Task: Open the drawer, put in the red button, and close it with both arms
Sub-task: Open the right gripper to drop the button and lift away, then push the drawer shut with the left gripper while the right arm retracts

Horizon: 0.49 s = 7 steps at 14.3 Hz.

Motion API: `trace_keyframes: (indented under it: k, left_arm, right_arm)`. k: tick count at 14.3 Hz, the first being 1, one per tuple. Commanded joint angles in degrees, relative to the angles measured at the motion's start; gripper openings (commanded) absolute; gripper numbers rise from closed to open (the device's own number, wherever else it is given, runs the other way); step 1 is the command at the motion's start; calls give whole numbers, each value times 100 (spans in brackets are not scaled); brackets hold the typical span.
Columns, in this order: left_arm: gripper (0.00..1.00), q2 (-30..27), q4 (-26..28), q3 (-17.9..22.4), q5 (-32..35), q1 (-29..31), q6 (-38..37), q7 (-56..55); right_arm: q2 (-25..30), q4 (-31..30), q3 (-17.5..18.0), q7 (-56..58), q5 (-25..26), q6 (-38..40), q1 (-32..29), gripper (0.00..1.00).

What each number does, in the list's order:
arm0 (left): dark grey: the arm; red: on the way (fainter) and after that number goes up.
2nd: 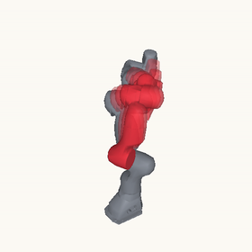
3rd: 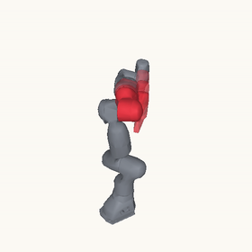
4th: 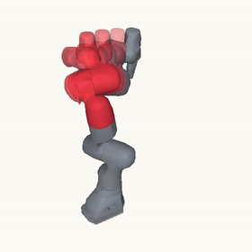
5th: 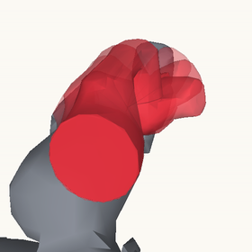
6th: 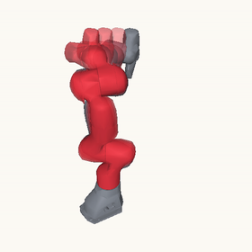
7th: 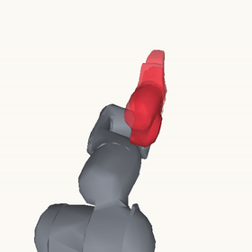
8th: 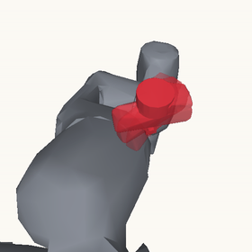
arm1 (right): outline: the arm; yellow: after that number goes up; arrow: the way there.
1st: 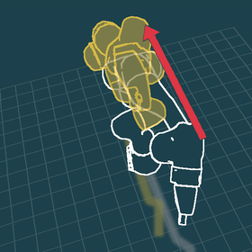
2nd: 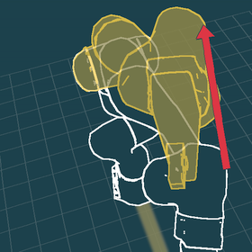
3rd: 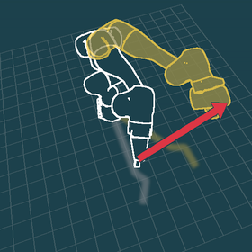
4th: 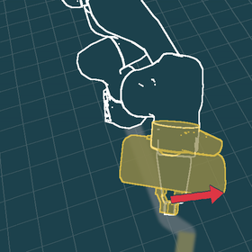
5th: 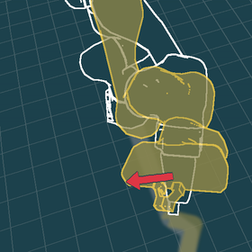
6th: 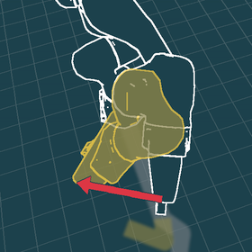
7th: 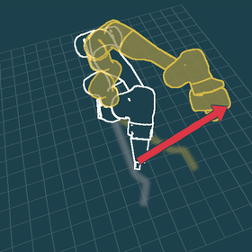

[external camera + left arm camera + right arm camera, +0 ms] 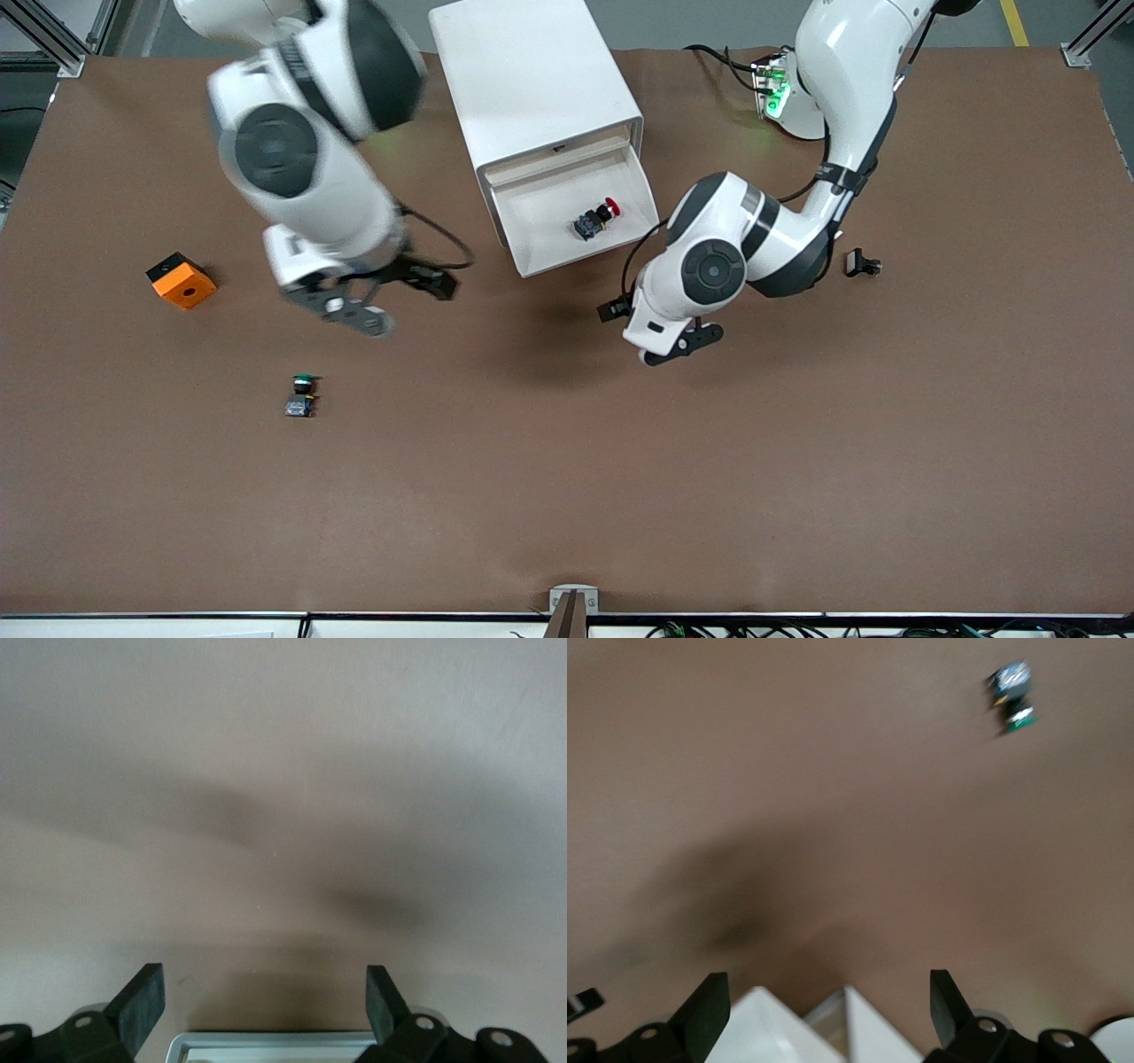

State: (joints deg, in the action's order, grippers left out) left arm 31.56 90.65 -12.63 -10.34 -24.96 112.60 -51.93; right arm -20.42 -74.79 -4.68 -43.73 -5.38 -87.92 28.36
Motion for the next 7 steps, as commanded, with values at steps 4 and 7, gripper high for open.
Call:
trace_keyframes:
  k: [4,7]
  left_arm:
    - [100,-317,515,23,102,-456,148,-282]
    - [100,-335,577,23,128,-676,148,-431]
  right_arm:
    - [687,-158,107,2269,63,915,-1357,100]
    - [951,-273,107,3210,432,1214,-1780,100]
